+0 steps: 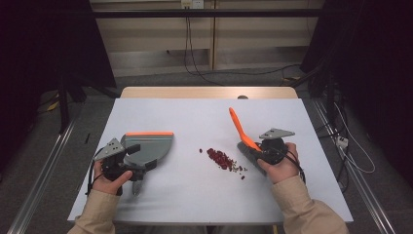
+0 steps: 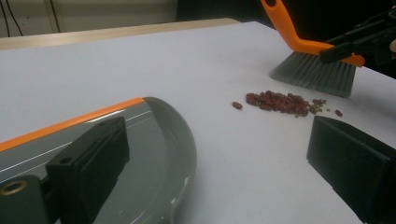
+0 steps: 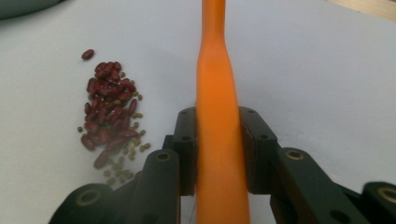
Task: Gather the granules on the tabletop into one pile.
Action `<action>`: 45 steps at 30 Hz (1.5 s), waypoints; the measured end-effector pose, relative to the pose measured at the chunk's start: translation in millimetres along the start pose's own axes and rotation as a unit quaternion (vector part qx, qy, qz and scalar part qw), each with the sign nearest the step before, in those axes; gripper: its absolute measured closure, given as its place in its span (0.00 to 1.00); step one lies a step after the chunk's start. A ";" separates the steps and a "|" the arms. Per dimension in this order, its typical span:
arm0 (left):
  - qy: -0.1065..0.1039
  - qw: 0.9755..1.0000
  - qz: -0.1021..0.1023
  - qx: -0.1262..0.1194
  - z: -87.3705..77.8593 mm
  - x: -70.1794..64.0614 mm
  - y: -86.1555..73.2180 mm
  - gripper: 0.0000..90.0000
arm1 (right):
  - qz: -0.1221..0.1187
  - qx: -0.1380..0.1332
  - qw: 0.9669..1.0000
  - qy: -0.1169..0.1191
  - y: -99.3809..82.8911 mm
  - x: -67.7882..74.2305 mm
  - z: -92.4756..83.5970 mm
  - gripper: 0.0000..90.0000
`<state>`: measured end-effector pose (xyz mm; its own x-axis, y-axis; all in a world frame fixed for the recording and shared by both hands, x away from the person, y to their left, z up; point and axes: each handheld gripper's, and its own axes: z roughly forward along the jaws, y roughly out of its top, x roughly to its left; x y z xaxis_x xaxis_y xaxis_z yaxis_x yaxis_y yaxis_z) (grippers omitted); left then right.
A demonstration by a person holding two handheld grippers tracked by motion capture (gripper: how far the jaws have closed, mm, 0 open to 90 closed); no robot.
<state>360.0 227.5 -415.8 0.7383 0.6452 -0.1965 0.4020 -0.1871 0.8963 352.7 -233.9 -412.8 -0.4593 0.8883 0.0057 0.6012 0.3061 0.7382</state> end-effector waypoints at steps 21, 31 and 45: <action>0.002 1.000 0.004 0.001 0.1 0.0 1.1 0.06 | -0.010 -0.082 0.996 0.014 3.4 54.2 25.8 0.80; 0.005 1.000 0.000 0.002 -0.7 2.4 0.2 0.06 | -0.021 -0.121 0.992 0.041 18.8 30.0 27.8 0.80; 0.035 0.999 -0.020 -0.001 -11.6 10.8 -4.7 0.06 | -0.192 -0.130 0.949 0.214 74.9 18.1 107.4 0.80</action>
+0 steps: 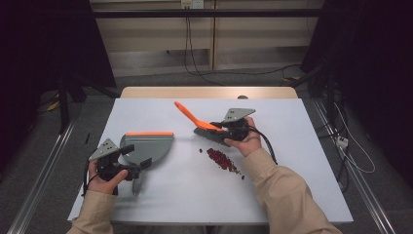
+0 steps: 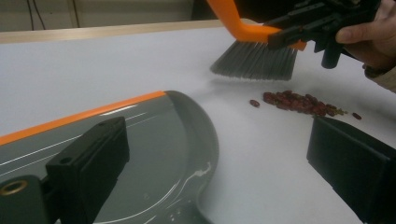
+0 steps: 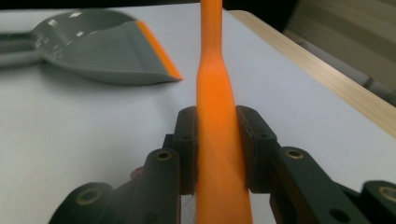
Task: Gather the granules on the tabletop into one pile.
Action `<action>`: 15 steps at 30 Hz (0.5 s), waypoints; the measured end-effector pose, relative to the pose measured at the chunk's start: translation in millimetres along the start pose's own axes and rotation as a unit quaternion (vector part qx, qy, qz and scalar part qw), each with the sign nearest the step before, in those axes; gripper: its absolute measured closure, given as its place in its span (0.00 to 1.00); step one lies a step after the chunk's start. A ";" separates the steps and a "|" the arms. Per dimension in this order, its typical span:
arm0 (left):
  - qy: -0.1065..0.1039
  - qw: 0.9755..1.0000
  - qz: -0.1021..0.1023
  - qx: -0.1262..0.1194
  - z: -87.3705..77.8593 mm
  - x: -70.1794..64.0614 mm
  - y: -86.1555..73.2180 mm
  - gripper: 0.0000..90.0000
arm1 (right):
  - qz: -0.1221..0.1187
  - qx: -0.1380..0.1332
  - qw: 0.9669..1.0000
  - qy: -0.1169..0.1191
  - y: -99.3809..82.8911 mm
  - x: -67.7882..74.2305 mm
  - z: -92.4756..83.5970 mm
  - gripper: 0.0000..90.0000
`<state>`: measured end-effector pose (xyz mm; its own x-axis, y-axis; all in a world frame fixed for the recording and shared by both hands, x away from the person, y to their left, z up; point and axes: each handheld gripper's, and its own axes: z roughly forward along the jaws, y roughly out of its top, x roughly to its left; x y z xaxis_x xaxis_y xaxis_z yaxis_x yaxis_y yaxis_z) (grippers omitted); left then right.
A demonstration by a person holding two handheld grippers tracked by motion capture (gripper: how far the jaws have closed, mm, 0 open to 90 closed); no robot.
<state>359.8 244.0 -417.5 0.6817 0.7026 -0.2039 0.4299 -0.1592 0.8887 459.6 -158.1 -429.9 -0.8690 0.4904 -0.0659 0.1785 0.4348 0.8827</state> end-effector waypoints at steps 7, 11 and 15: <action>0.013 1.000 -0.010 -0.002 -4.8 4.2 -3.0 0.06 | -0.071 0.024 0.994 0.074 -0.5 10.4 5.7 0.80; 0.014 1.000 -0.012 -0.001 -4.3 4.2 -2.8 0.06 | -0.084 0.037 0.991 0.102 -2.5 19.5 -8.9 0.80; 0.013 1.000 -0.010 0.001 -3.2 3.1 -2.7 0.06 | -0.092 0.037 0.989 0.108 -7.3 29.9 -22.4 0.80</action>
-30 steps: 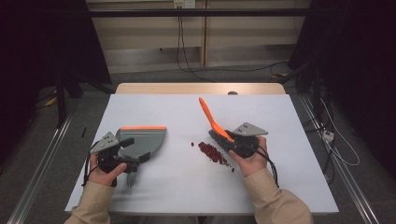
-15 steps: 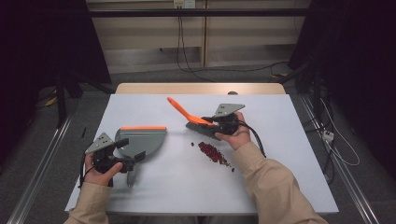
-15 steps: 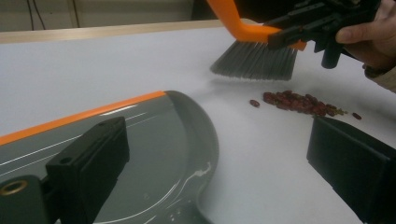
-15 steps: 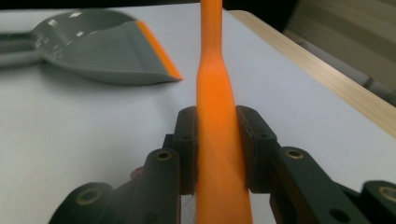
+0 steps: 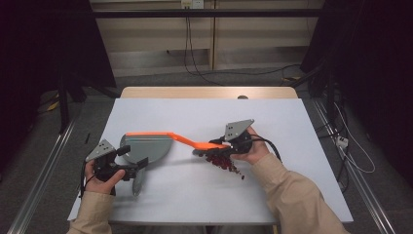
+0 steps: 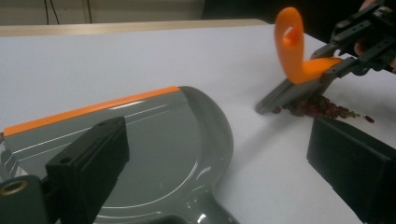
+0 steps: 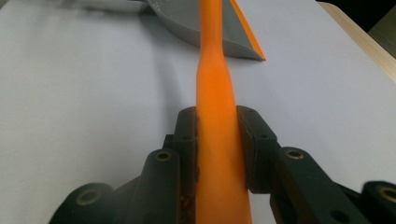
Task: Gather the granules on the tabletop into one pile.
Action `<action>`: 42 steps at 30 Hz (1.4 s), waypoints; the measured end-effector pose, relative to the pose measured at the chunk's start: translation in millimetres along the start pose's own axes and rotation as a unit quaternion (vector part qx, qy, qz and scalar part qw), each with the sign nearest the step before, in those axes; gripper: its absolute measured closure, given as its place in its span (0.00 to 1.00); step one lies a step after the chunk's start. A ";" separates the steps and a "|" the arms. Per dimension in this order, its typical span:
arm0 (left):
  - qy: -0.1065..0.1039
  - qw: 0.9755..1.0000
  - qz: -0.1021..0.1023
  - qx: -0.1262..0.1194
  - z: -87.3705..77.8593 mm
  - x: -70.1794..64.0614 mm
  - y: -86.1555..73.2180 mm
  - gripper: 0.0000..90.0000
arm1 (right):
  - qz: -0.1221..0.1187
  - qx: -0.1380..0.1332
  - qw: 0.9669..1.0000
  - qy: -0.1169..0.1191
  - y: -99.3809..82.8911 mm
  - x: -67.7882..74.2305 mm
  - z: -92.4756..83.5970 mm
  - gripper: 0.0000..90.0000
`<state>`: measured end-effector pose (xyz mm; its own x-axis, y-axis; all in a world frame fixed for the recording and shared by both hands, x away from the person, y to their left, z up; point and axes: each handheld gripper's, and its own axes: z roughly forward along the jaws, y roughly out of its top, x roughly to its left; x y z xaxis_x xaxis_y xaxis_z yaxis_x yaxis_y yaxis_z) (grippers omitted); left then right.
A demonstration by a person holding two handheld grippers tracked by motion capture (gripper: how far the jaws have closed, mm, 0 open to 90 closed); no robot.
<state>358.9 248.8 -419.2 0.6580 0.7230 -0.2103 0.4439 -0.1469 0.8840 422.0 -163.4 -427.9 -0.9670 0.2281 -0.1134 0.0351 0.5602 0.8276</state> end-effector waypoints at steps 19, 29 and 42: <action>-0.017 1.000 0.014 0.004 2.8 -4.6 2.1 0.06 | 0.071 -0.040 0.995 -0.061 -5.6 12.5 -40.9 0.80; -0.030 0.999 0.020 0.010 3.8 -6.7 1.1 0.06 | 0.121 -0.008 0.979 -0.162 -29.1 16.8 -55.3 0.80; -0.018 0.999 0.017 0.029 -8.0 -7.5 -4.7 0.07 | 0.074 -0.001 0.991 -0.111 -21.1 38.5 -44.3 0.80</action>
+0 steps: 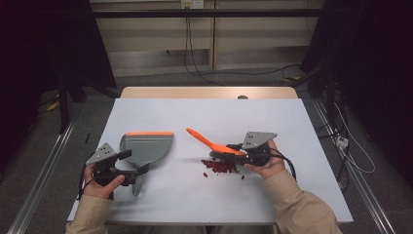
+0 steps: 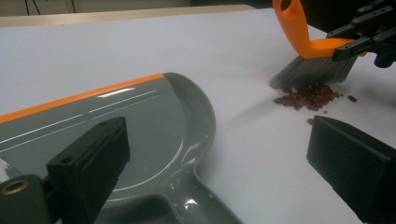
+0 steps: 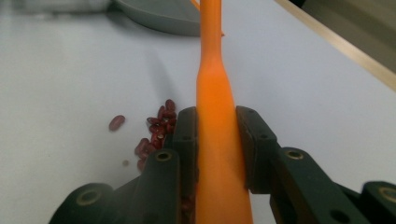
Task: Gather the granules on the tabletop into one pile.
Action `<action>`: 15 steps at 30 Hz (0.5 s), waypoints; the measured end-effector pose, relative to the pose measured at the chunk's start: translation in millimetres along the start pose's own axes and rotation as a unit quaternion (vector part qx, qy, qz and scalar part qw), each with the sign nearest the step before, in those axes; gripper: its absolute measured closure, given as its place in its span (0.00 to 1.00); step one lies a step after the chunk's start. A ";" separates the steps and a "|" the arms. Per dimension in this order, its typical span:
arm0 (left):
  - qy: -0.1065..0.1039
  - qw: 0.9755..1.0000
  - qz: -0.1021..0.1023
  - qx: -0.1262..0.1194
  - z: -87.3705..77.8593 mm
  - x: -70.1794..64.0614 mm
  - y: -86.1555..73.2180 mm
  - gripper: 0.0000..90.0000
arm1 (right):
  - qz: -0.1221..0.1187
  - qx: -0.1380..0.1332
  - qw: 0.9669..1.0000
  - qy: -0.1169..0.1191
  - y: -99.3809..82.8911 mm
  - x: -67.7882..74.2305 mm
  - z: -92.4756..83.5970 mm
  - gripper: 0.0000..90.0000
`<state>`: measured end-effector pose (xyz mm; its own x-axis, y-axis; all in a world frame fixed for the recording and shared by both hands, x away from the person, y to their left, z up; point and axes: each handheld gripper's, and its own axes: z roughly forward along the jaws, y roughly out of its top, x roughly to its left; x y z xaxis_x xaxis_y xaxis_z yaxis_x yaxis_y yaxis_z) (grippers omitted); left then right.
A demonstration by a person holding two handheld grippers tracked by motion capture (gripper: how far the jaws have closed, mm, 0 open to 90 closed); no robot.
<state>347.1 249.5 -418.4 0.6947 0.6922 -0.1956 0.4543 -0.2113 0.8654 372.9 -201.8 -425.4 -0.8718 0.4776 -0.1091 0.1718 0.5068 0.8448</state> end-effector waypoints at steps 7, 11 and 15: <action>0.003 1.000 -0.006 0.021 -3.7 -4.9 -5.7 0.07 | 0.040 -0.051 0.998 -0.021 -1.6 -1.5 -21.4 0.80; 0.023 0.999 -0.003 0.044 -1.8 -7.5 -9.1 0.09 | 0.053 -0.052 0.996 -0.041 -8.3 -6.3 -31.3 0.80; 0.039 0.997 -0.007 0.069 2.7 -8.5 -13.3 0.12 | 0.071 -0.052 0.994 -0.061 -15.2 -11.4 -38.4 0.80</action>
<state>336.6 244.5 -429.5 0.6446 0.7461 -0.1665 0.5405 -0.2908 0.7895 362.7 -242.5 -416.9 -0.7782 0.6266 -0.0418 0.2362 0.3538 0.9050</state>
